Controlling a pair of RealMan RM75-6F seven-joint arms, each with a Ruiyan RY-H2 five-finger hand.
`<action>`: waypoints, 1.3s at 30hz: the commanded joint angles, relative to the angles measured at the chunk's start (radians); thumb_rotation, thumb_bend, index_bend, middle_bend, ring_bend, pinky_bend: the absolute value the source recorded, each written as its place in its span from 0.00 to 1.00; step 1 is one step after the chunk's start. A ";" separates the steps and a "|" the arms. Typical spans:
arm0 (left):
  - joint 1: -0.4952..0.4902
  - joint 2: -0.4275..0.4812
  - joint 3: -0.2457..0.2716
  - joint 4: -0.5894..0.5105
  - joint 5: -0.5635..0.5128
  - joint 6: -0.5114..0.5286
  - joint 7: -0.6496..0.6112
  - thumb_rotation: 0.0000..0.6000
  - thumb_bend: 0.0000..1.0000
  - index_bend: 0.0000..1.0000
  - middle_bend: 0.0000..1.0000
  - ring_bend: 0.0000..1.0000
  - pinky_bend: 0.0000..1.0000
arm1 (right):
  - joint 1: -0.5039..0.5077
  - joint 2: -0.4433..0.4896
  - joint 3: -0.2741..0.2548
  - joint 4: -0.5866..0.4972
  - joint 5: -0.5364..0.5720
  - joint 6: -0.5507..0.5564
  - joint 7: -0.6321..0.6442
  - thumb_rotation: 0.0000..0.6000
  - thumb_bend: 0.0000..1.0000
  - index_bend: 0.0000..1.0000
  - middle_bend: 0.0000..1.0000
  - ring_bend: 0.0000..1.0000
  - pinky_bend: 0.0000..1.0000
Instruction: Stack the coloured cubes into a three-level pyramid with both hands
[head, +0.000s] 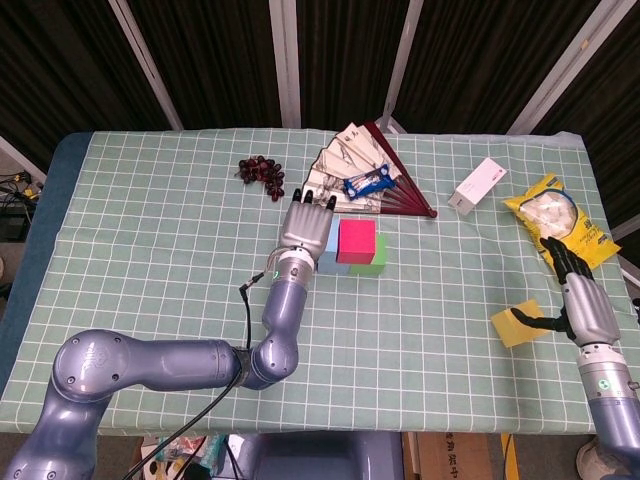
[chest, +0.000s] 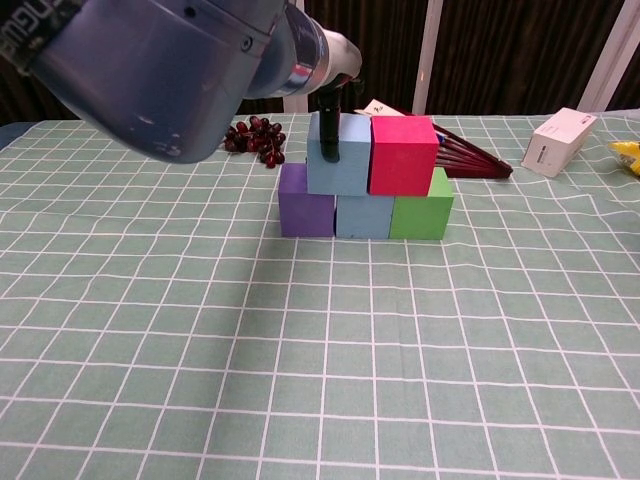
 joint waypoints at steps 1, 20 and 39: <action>0.000 -0.002 -0.001 0.004 0.001 -0.002 0.000 1.00 0.40 0.00 0.36 0.07 0.07 | 0.000 0.000 0.000 0.000 -0.001 0.000 -0.001 1.00 0.18 0.00 0.01 0.00 0.00; 0.005 0.007 -0.010 -0.019 0.009 0.013 0.002 1.00 0.40 0.00 0.36 0.07 0.07 | -0.001 0.001 -0.001 -0.006 -0.006 0.002 0.000 1.00 0.18 0.00 0.01 0.00 0.00; -0.002 -0.008 -0.012 0.002 0.014 0.007 0.005 1.00 0.40 0.00 0.36 0.07 0.07 | 0.001 0.001 -0.003 -0.003 -0.006 -0.003 0.004 1.00 0.18 0.00 0.01 0.00 0.00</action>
